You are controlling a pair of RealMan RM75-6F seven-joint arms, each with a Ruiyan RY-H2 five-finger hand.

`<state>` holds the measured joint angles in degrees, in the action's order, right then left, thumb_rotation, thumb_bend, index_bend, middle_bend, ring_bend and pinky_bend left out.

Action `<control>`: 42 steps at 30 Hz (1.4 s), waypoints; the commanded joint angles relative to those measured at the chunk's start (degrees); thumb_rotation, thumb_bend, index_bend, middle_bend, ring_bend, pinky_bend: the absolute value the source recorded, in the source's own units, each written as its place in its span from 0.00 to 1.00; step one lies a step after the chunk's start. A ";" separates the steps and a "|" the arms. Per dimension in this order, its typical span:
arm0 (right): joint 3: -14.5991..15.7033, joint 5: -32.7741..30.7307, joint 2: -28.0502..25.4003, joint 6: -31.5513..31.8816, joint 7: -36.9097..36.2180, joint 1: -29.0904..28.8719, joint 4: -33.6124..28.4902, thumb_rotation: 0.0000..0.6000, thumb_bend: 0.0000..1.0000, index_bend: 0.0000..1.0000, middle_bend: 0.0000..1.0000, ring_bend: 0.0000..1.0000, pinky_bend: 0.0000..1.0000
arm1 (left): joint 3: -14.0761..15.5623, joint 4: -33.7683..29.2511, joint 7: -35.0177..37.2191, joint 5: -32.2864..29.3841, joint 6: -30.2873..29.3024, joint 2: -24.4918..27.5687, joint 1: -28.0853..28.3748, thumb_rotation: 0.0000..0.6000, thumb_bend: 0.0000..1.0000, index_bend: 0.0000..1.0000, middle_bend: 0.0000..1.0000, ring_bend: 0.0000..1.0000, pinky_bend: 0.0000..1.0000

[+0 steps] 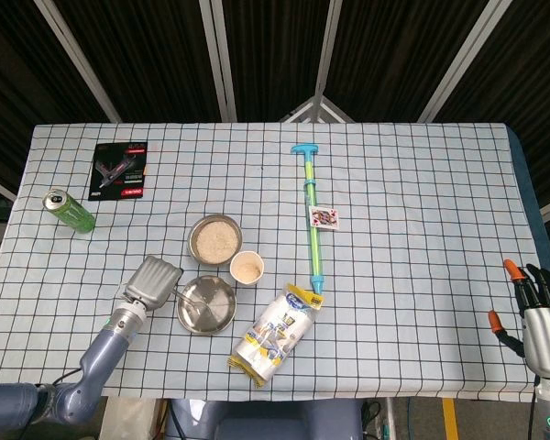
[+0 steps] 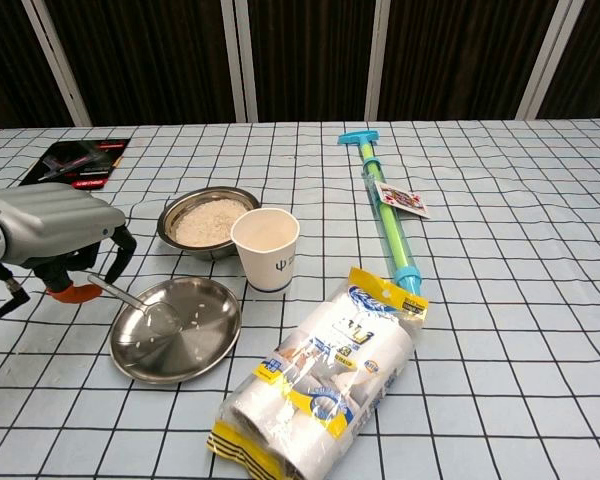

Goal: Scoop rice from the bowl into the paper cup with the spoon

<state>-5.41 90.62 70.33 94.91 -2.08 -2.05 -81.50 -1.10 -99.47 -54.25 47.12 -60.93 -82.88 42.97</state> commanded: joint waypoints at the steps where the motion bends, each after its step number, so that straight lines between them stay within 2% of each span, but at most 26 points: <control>1: 0.00 0.04 0.04 0.05 -0.01 0.01 0.05 1.00 0.38 0.07 0.22 0.13 0.14 | -0.14 0.75 -1.29 -2.01 -0.95 -1.37 0.49 1.00 0.41 0.53 1.00 1.00 1.00; 4: 0.01 0.10 0.07 0.10 0.00 0.01 0.11 1.00 0.38 0.07 0.22 0.13 0.14 | -0.41 1.14 -1.97 -3.37 -1.92 -2.34 0.69 1.00 0.32 0.51 1.00 1.00 1.00; 15: 0.05 0.07 0.02 -0.05 0.12 -0.03 0.10 1.00 0.38 0.07 0.22 0.13 0.14 | -1.32 -1.14 2.69 -2.04 -4.41 -0.05 -0.73 1.00 0.21 0.45 0.98 1.00 1.00; 17: 0.05 0.06 0.01 -0.07 0.16 -0.04 0.09 1.00 0.38 0.07 0.22 0.13 0.14 | -1.44 -1.71 4.44 -0.95 -4.83 0.83 -1.31 1.00 0.21 0.44 0.95 0.99 1.00; 20: 0.04 0.08 0.00 -0.07 0.28 -0.04 0.09 1.00 0.38 0.07 0.22 0.13 0.14 | -1.37 -2.86 7.83 1.82 -5.94 2.60 -2.69 1.00 0.21 0.42 0.83 0.90 0.98; 22: 0.06 0.07 -0.01 -0.11 0.33 -0.05 0.07 1.00 0.38 0.07 0.22 0.13 0.14 | -1.15 -3.53 10.45 4.16 -7.78 4.05 -4.24 1.00 0.21 0.37 0.70 0.80 0.90; 25: 0.08 0.03 -0.02 -0.15 0.36 -0.03 0.05 1.00 0.38 0.07 0.22 0.13 0.14 | 0.21 -3.75 13.78 9.43 -11.90 6.44 -7.15 1.00 0.21 0.25 0.47 0.59 0.68; 28: 0.15 -0.03 -0.13 -0.41 0.33 -0.08 -0.05 1.00 0.38 0.07 0.22 0.13 0.14 | 2.06 -4.22 18.49 14.36 -15.77 8.96 -10.67 1.00 0.21 0.06 0.17 0.30 0.39; 30: 0.12 -0.11 -0.20 -0.51 0.37 -0.11 -0.11 1.00 0.38 0.07 0.22 0.13 0.14 | 3.47 -4.63 22.01 17.38 -18.27 10.87 -13.21 1.00 0.20 0.00 0.04 0.16 0.27; 32: 0.14 -0.20 -0.26 -0.66 0.43 -0.12 -0.22 1.00 0.38 0.07 0.22 0.13 0.14 | 5.04 -4.09 24.96 20.98 -20.80 12.30 -15.52 1.00 0.19 0.00 0.00 0.07 0.16; 35: 0.22 -0.27 -0.42 -0.98 0.60 -0.19 -0.41 1.00 0.38 0.07 0.22 0.13 0.14 | 7.67 -1.39 28.48 26.86 -25.32 13.61 -19.13 1.00 0.18 0.00 0.00 0.01 0.06; 39: 0.20 -0.15 -0.45 -0.92 1.09 -0.24 -0.35 1.00 0.38 0.07 0.22 0.13 0.14 | 10.62 1.99 33.10 31.77 -30.30 14.71 -23.89 1.00 0.18 0.00 0.00 0.01 0.04; 42: 0.23 -0.20 -0.54 -1.16 1.27 -0.32 -0.30 1.00 0.38 0.07 0.22 0.13 0.14 | 11.94 3.42 35.51 33.04 -32.02 15.39 -26.36 1.00 0.18 0.00 0.00 0.01 0.04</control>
<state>-5.18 90.43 69.79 93.74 -0.82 -2.36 -81.81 9.61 -97.30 -20.25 79.10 -91.75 -68.38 18.11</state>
